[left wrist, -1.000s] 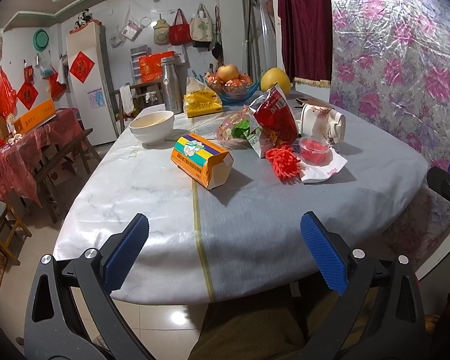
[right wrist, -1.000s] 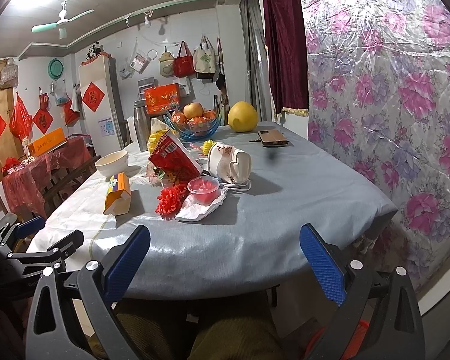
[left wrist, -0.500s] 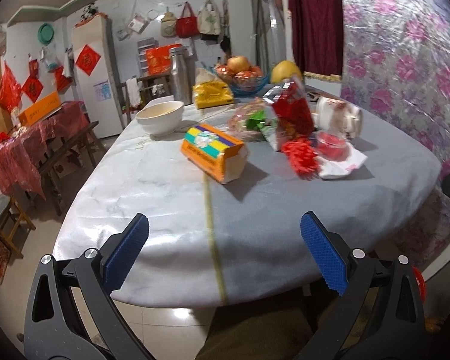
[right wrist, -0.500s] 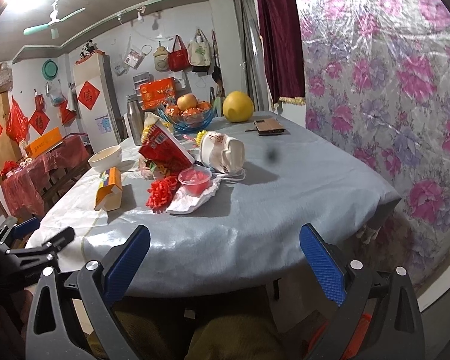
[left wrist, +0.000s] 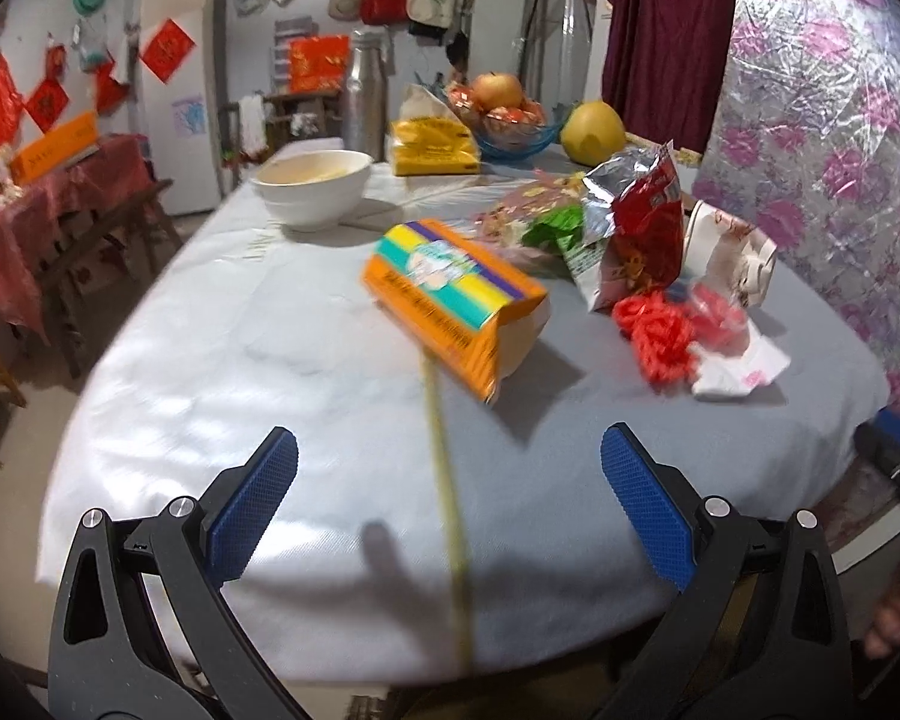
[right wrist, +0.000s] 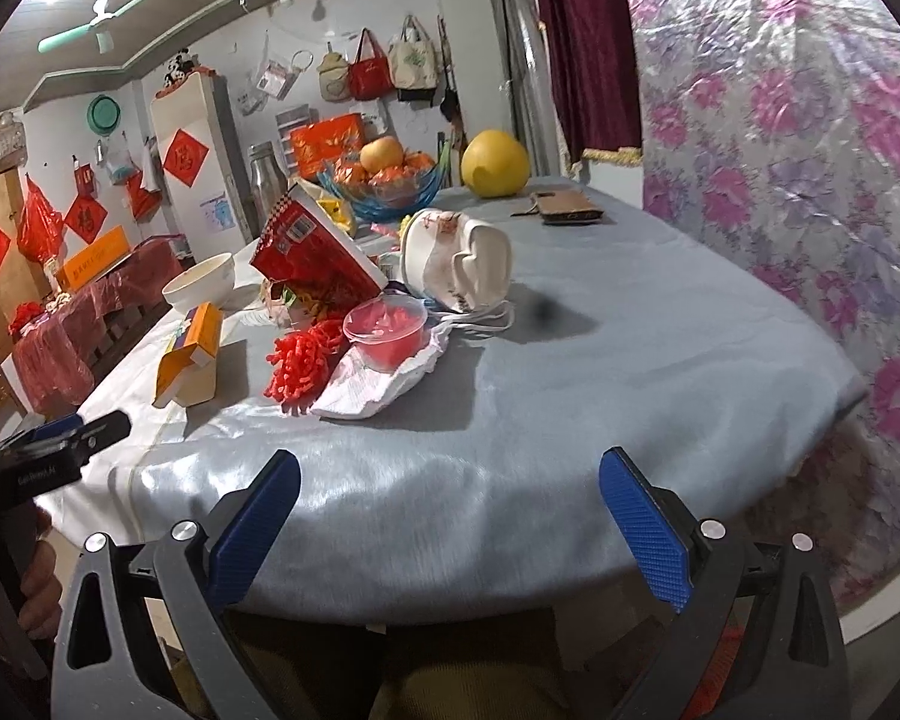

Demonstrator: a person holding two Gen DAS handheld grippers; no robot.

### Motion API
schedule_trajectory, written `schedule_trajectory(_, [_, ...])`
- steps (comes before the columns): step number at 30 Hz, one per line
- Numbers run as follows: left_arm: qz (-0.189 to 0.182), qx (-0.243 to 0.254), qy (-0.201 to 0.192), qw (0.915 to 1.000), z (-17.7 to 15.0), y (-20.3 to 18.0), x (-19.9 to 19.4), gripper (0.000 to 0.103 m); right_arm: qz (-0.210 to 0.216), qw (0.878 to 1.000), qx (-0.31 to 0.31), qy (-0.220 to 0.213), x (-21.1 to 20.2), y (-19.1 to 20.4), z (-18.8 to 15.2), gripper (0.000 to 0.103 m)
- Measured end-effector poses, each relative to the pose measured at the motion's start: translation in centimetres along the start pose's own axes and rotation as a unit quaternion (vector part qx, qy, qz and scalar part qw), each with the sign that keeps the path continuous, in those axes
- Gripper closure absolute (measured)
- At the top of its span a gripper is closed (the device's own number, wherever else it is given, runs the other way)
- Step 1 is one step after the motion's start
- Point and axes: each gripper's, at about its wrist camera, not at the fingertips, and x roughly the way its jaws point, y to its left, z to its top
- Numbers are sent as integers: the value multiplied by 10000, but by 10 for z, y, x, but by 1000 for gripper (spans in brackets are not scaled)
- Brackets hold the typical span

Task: Collect trash
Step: 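Grasp the striped tissue box with the left tool while the right tool grasps the red-filled plastic cup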

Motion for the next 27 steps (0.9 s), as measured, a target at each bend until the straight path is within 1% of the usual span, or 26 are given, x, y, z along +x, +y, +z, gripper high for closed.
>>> schedule_trajectory(2, [-107,-3,51,9999,14,-4,12,6,46,10000,-13,0,9,3,4,6])
schedule_trajectory(4, [-117,62,42,9999,26,-10,22,6,61,10000,-64,19,18,4,7,6])
schedule_trajectory(7, [9,157,50,9999,41,-18,40,6,166,9998,-75,48,30,5,11,6])
schedule_trajectory(10, [92,165,154,9997,50,-20,59,6,260,9996,-91,66,41,5,15,6])
schedule_trajectory(15, [112,23,355,9993,58,-16,82,6,465,9989,-45,6,57,6,27,6])
schedule_trajectory(20, [137,-255,651,9975,59,-5,102,6,637,9980,-19,-31,68,7,39,6])
schedule_trajectory(22, [16,-399,705,9967,61,0,105,6,664,9978,-57,-21,73,8,43,8])
schedule_trajectory(24, [-24,-525,785,9955,61,3,107,6,798,9968,-86,-27,77,12,48,16])
schedule_trajectory(26, [-20,-573,770,9954,60,4,108,7,940,9955,-121,-50,81,17,53,19])
schedule_trajectory(27, [-4,-561,773,9954,60,4,108,7,946,9954,-160,-63,83,20,56,20])
